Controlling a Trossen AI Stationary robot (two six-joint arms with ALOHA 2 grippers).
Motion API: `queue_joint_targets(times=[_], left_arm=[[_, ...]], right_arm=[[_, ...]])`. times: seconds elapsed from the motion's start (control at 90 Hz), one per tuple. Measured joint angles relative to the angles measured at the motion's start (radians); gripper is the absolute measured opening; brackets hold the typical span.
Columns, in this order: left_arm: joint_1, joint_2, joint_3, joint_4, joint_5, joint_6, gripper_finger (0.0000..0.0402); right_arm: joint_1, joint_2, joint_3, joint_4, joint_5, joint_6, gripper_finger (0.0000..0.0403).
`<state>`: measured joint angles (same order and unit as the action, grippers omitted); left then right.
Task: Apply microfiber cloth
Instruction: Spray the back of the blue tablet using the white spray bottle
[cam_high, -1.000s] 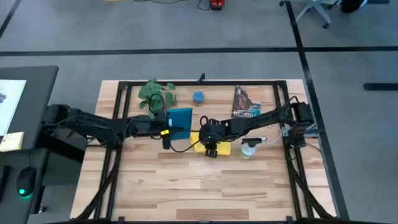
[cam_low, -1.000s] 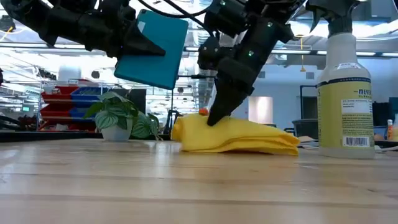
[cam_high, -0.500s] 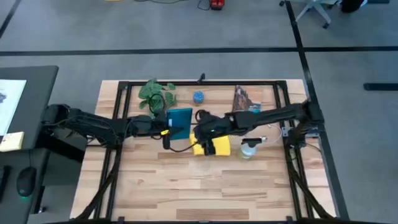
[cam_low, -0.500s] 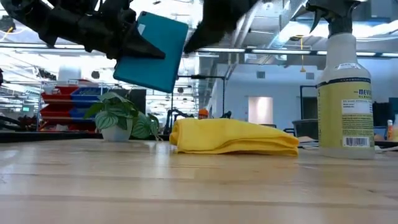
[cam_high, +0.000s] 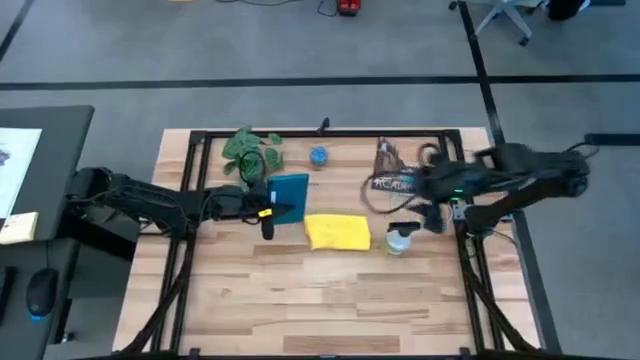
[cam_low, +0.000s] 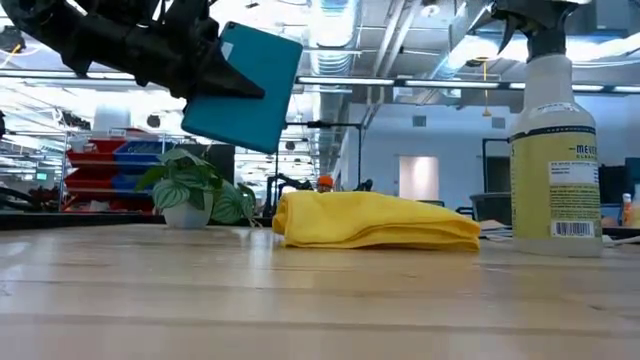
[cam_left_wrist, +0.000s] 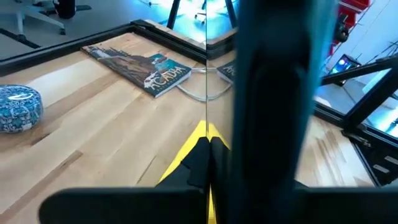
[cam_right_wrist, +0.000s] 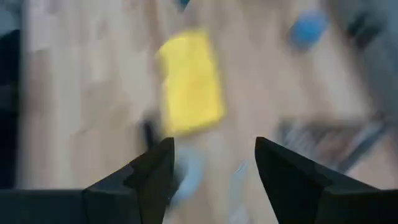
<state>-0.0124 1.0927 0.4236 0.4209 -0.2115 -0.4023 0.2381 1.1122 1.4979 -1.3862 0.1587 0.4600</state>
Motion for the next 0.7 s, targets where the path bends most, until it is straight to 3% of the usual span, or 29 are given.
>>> queue_joint_targets(times=[0.178,0.344,0.522,0.7], left_arm=[[0.000,0.000,0.000,0.012,-0.003,0.005,0.0011],[0.000,0.000,0.000,0.024,-0.004,0.010,0.0011],[0.000,0.000,0.000,0.025,0.000,0.019,0.0011],[0.000,0.000,0.000,0.031,0.006,0.032,0.0011]], right_arm=[[0.190,-0.079,-0.128,-0.031,-0.013,0.334,0.0210],[0.326,-0.083,-0.322,0.118,0.079,0.437,0.0210],[0.411,-0.079,-0.508,0.333,0.265,0.458,0.0210],[0.470,-0.079,-0.609,0.433,0.481,0.490,0.0210]])
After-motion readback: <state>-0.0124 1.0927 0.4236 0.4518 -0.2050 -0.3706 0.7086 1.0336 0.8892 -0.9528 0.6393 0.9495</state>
